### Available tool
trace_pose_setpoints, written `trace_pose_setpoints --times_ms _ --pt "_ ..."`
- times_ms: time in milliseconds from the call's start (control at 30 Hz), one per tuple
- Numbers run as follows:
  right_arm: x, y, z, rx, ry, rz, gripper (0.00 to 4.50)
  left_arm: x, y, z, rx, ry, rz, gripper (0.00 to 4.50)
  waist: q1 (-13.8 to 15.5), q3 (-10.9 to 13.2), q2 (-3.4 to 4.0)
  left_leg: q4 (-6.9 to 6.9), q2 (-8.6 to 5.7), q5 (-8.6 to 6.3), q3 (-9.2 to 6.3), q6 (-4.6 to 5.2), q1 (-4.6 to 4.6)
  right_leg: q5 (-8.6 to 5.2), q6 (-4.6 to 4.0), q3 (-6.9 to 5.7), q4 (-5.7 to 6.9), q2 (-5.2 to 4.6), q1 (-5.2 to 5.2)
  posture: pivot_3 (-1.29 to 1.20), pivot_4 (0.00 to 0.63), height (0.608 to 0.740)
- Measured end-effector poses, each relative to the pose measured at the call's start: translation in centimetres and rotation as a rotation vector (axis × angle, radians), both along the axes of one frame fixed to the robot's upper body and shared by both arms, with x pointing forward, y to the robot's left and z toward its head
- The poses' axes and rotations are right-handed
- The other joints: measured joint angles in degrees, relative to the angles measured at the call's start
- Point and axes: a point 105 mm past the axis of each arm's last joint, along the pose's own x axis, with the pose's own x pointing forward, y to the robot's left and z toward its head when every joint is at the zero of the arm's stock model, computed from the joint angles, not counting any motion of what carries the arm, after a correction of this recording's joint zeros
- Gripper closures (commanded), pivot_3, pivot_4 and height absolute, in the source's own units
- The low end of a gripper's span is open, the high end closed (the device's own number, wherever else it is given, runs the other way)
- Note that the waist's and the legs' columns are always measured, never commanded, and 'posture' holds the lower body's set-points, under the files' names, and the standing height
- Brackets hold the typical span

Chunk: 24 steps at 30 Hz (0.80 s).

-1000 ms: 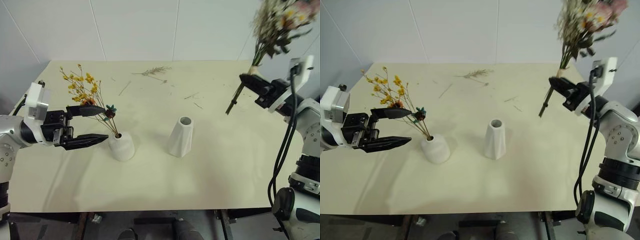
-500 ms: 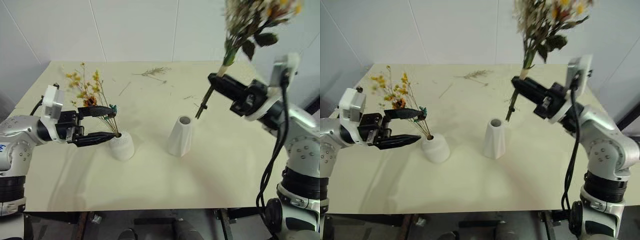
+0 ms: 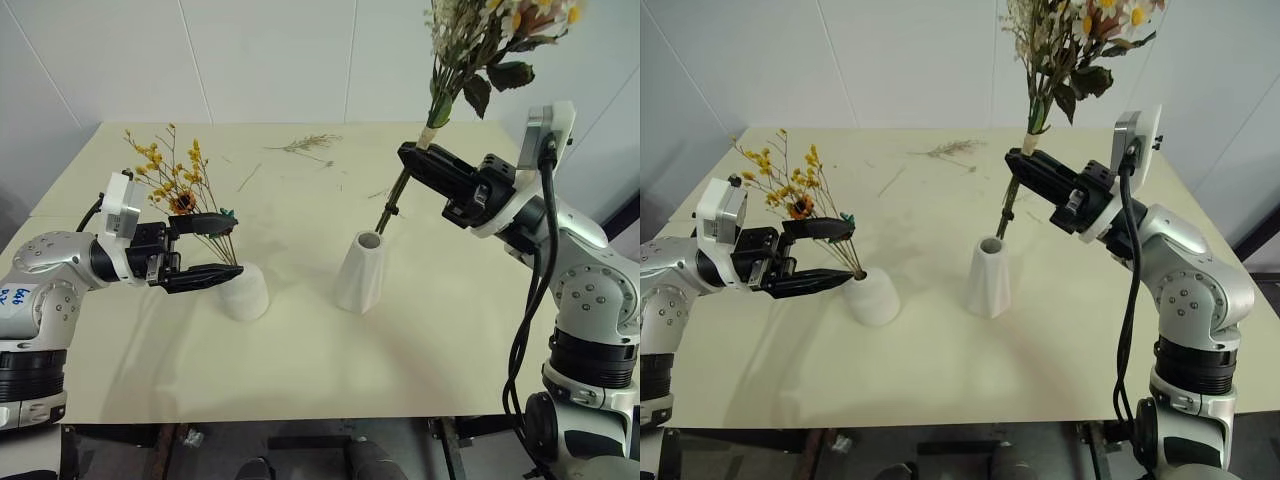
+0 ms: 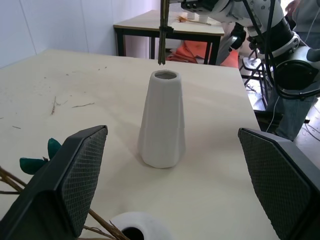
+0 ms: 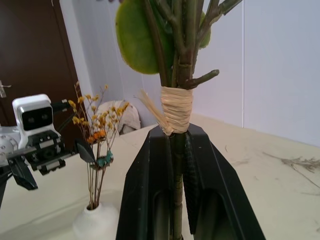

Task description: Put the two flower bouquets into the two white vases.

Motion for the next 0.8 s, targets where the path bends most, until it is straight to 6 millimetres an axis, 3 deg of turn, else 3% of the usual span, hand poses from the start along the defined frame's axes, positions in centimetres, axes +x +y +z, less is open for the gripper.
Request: trace_pose_setpoints --times_ms 300,567,700,800 --pt "0.1 1.5 -0.9 -0.016 0.047 0.051 4.49 -0.1 -0.3 0.2 0.009 -0.017 0.007 0.0 0.18 0.0 0.0 0.0 0.0 0.0 0.0 0.0 -0.01 0.0 0.0 0.0 -0.02 -0.01 0.0 0.0 0.15 0.74" --pt "0.7 0.8 -1.7 -0.002 0.044 0.021 4.49 -0.1 -0.3 0.0 0.003 -0.013 0.024 0.0 0.25 -0.01 -0.01 0.02 0.0 0.0 0.0 0.0 0.0 0.0 0.0 0.0 -0.02 -0.01 0.01 0.0 0.15 0.74" --pt "1.7 0.5 -3.9 -0.035 0.116 -0.007 4.49 -0.1 -0.3 0.0 0.0 -0.015 0.025 0.0 0.26 -0.01 -0.01 0.01 0.0 0.0 0.0 0.0 0.0 0.0 0.0 0.0 -0.01 0.0 0.0 0.0 0.15 0.74" --pt "1.7 0.4 -4.1 -0.05 0.108 -0.006 4.49 0.0 -0.3 0.0 -0.002 -0.015 0.03 0.0 0.26 -0.01 -0.01 -0.03 0.0 0.0 0.0 0.0 -0.01 0.0 0.0 0.0 -0.05 0.0 0.0 0.0 0.15 0.74"
